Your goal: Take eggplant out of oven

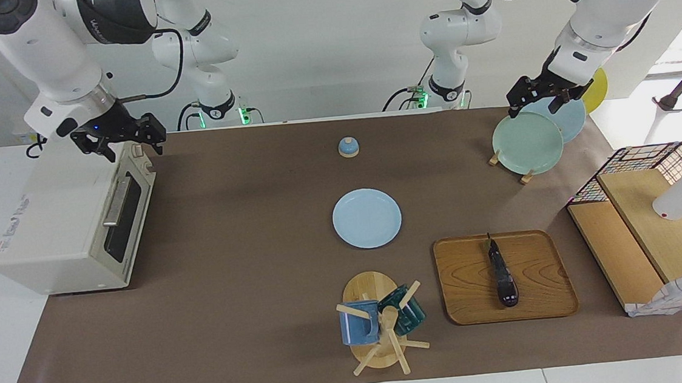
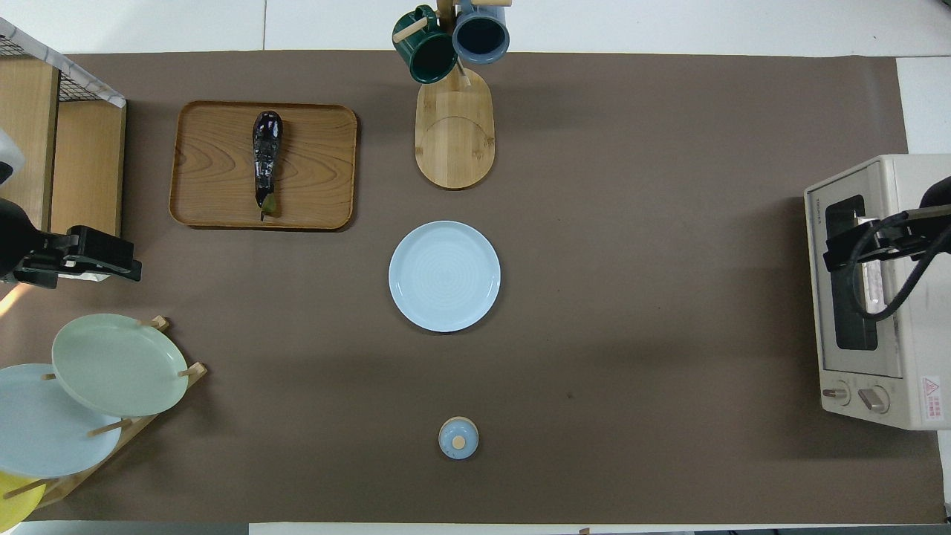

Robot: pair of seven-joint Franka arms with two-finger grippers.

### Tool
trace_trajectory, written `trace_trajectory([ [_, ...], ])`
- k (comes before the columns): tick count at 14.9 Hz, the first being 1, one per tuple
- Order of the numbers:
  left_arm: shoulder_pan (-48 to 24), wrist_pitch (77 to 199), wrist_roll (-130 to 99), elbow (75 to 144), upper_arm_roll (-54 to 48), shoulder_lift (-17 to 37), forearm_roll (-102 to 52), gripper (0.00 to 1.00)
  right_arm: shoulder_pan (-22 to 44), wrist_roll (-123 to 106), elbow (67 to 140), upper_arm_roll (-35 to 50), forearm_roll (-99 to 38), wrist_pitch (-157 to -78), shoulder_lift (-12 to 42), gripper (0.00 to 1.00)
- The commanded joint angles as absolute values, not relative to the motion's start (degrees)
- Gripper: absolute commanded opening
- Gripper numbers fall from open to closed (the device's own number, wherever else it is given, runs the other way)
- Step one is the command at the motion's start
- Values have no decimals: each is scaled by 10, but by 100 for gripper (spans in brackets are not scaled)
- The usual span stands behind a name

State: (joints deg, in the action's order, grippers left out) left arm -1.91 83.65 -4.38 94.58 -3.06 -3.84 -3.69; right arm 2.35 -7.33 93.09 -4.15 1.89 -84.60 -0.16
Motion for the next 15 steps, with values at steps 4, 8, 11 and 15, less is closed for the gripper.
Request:
trace_trajectory([
  [4, -30, 838, -43, 947, -18, -48, -25, 100, 20, -66, 940, -40, 6, -849, -11, 100],
  [8, -30, 838, -42, 947, -18, -48, -25, 100, 20, -66, 940, -40, 6, -849, -11, 100],
  [11, -27, 841, -31, 947, -18, -47, -25, 100, 20, -66, 940, -40, 6, -849, -11, 100],
  [15, -23, 842, -27, 947, -18, -47, -25, 100, 20, -66, 940, -40, 6, -849, -11, 100],
])
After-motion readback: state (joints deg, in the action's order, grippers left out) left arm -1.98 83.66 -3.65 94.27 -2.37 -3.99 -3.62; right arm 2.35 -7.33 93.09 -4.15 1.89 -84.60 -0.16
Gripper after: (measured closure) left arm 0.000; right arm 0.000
